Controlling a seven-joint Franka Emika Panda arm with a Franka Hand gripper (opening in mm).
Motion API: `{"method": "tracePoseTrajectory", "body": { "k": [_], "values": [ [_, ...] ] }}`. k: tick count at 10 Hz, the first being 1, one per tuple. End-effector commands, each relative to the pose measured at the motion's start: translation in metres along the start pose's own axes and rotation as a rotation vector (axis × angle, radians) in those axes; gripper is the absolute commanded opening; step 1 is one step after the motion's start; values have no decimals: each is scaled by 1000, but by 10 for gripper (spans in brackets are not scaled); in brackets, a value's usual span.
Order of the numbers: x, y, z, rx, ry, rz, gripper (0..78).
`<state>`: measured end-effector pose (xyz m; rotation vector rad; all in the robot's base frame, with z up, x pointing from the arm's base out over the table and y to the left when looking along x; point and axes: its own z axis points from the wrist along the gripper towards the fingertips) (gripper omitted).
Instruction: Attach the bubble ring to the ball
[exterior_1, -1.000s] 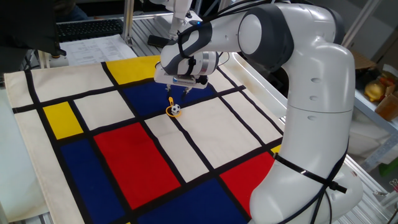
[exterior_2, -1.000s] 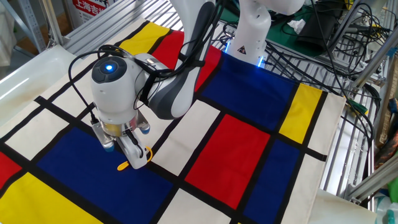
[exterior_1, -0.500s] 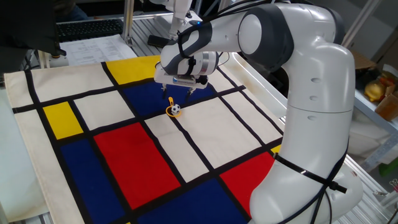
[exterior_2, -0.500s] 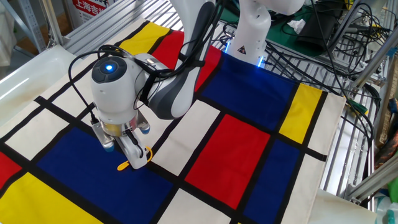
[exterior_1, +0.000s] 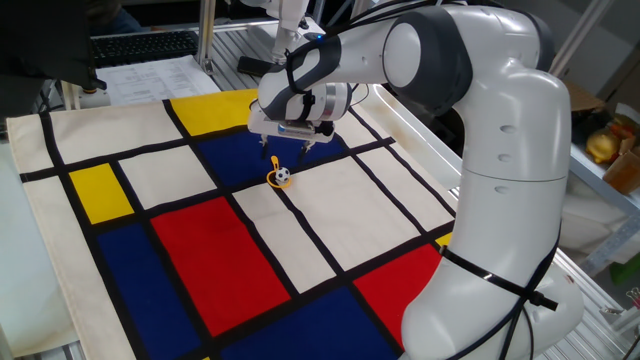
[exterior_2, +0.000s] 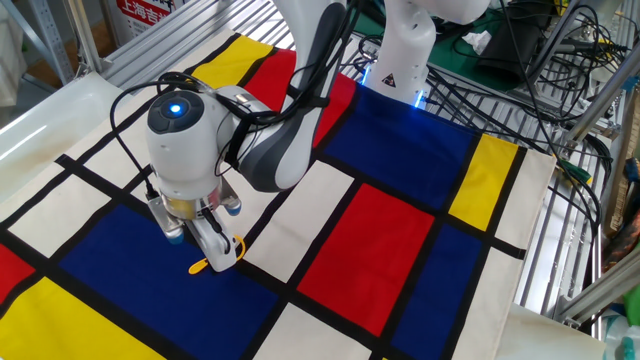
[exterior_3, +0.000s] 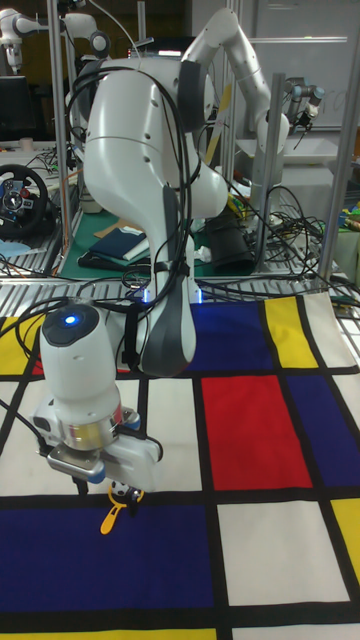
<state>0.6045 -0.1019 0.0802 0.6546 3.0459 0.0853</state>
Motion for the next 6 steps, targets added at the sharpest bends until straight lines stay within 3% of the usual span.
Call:
{"method": "tracePoseTrajectory", "body": {
  "k": [1, 6],
  "values": [
    [8, 14, -26, -2, 18, 11, 774],
    [24, 25, -32, -14, 28, 0, 774]
  ]
}}
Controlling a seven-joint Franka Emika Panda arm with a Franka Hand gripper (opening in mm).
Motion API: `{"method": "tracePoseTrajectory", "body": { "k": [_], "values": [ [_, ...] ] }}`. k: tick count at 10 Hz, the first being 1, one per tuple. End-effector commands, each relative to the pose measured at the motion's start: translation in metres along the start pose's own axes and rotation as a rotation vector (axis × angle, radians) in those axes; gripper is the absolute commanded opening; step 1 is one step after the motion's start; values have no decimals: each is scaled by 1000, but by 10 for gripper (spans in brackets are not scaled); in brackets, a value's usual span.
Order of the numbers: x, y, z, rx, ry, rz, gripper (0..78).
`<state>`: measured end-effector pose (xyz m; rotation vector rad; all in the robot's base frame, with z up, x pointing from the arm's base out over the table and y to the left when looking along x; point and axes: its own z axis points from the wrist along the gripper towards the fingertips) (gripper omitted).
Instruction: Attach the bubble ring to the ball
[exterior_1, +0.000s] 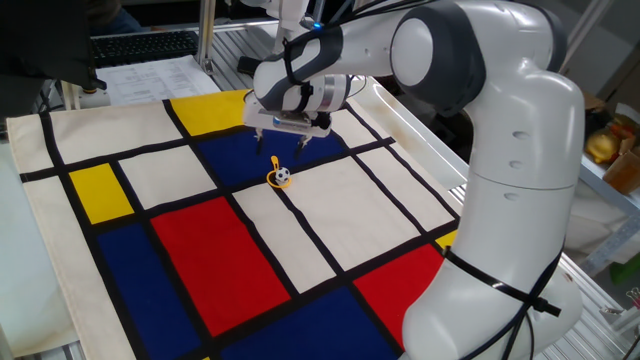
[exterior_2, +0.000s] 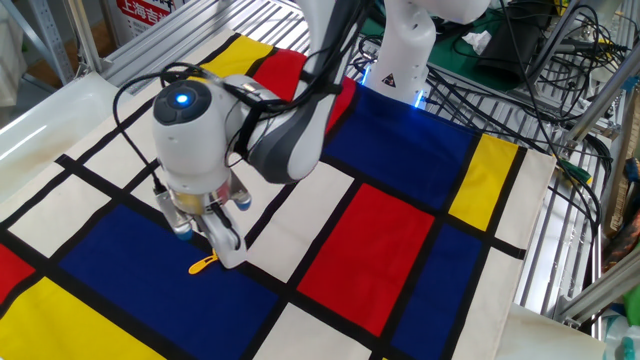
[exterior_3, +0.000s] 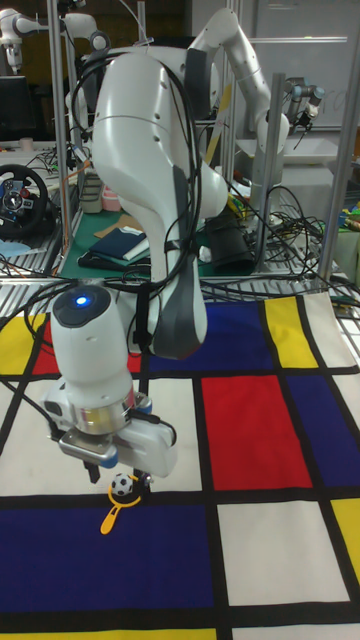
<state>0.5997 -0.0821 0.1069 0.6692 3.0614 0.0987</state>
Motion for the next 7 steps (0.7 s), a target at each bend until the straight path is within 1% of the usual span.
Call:
{"method": "tracePoseTrajectory", "body": {
  "k": [1, 3, 5, 7],
  "values": [
    [23, 13, -8, -8, 11, -3, 774],
    [37, 19, -8, -5, 9, -9, 774],
    [47, 21, -8, -6, 9, -33, 774],
    [54, 21, -9, -6, 9, -36, 774]
  ]
}}
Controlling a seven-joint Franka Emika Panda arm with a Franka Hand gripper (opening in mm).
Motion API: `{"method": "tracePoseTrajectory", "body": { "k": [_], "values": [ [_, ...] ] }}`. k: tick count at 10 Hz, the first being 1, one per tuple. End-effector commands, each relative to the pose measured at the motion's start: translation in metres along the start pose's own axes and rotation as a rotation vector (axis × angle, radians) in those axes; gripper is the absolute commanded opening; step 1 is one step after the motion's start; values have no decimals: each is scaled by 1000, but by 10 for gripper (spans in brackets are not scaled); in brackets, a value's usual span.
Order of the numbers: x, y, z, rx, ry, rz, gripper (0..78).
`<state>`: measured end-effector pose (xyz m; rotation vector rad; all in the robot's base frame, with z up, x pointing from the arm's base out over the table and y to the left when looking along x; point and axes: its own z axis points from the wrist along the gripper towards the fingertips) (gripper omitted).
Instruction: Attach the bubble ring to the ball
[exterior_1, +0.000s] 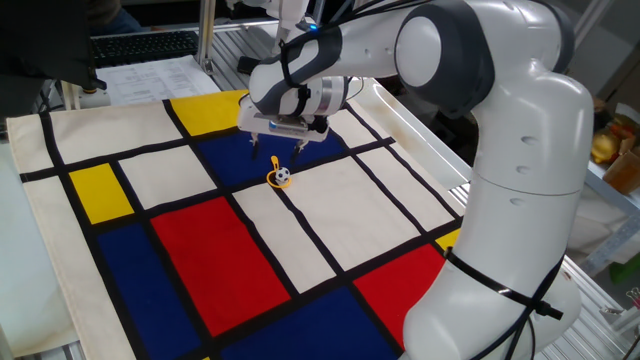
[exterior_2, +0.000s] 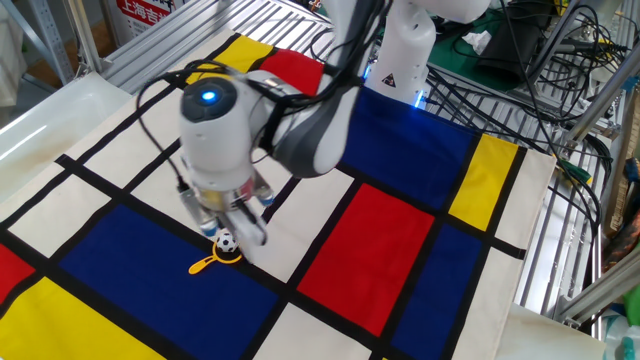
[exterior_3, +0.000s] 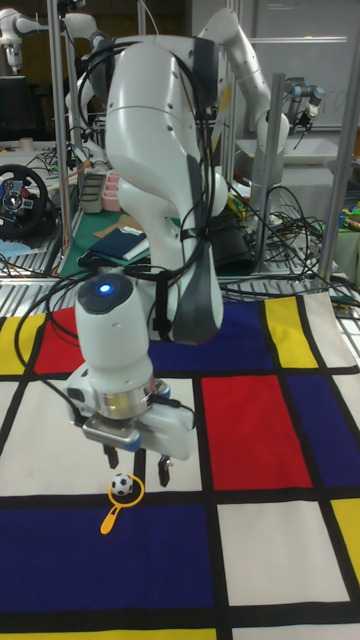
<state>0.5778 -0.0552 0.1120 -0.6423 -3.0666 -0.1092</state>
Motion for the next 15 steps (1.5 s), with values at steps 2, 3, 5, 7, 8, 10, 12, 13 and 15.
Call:
{"method": "tracePoseTrajectory", "body": {
  "k": [2, 3, 5, 7, 8, 10, 12, 13, 15],
  "values": [
    [28, 5, -6, 0, -4, -31, 774],
    [28, 5, -6, 0, -4, -31, 774],
    [33, 4, -8, 1, -1, -39, 774],
    [34, 3, -9, 2, 2, -43, 774],
    [35, 2, -10, 3, 4, -45, 774],
    [36, 2, -12, 6, 11, -52, 774],
    [38, 0, -16, 7, 15, -59, 774],
    [38, -2, -20, 8, 20, -66, 774],
    [40, -4, -26, 10, 29, -79, 774]
  ]
}}
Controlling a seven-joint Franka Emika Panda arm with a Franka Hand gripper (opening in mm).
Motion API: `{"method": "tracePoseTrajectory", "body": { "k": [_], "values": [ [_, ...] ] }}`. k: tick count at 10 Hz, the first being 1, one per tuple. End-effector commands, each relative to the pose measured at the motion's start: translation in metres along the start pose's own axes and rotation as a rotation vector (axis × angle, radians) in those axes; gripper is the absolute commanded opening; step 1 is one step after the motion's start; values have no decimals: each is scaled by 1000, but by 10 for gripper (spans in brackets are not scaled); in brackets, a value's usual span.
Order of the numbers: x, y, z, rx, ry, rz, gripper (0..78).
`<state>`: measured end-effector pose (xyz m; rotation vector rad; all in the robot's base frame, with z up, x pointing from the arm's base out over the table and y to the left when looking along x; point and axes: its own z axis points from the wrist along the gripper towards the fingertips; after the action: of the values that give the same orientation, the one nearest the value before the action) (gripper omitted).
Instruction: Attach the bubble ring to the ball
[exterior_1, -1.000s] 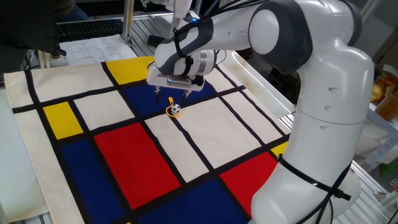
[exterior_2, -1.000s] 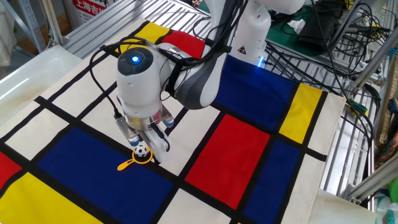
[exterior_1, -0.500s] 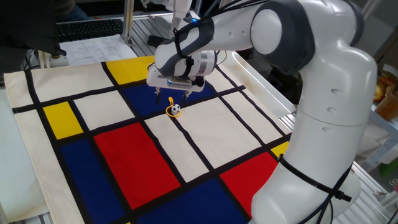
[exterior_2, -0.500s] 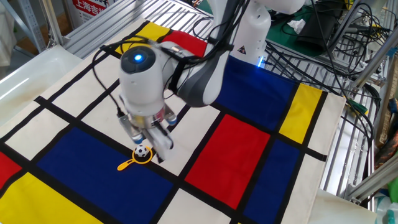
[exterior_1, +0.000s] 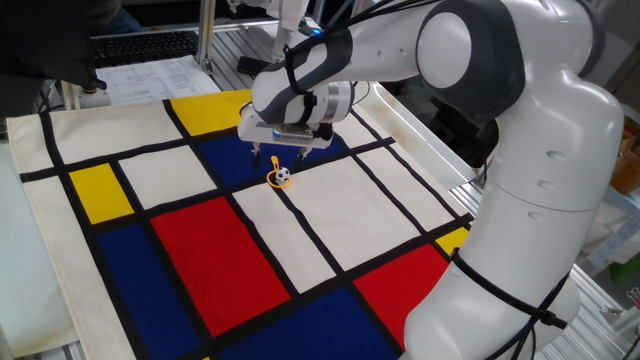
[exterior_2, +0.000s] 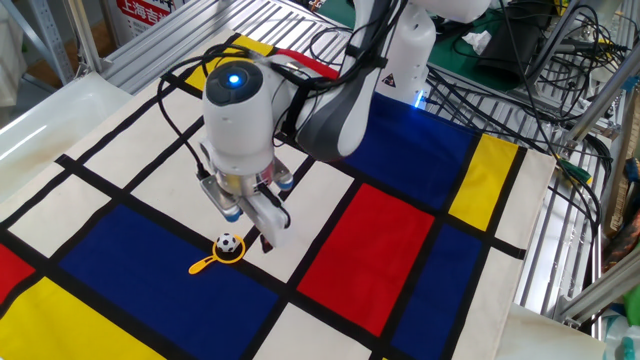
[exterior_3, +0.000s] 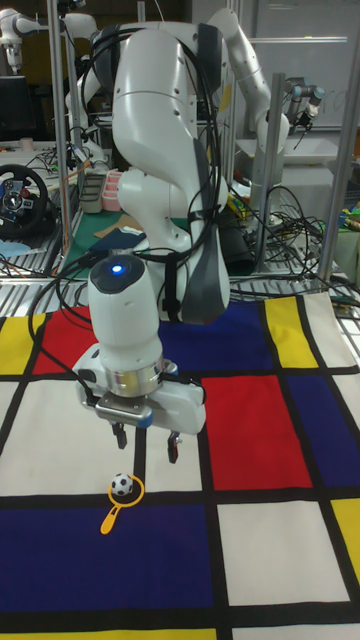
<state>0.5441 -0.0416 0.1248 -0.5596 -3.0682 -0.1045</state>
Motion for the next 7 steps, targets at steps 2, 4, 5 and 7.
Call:
{"method": "tracePoseTrajectory", "body": {
  "k": [2, 4, 5, 7],
  "values": [
    [5, -6, -18, 4, 14, -32, 774],
    [6, -7, -20, 4, 13, -41, 774],
    [7, -8, -21, 4, 13, -46, 774],
    [13, -10, -22, 4, 13, -54, 774]
  ]
}}
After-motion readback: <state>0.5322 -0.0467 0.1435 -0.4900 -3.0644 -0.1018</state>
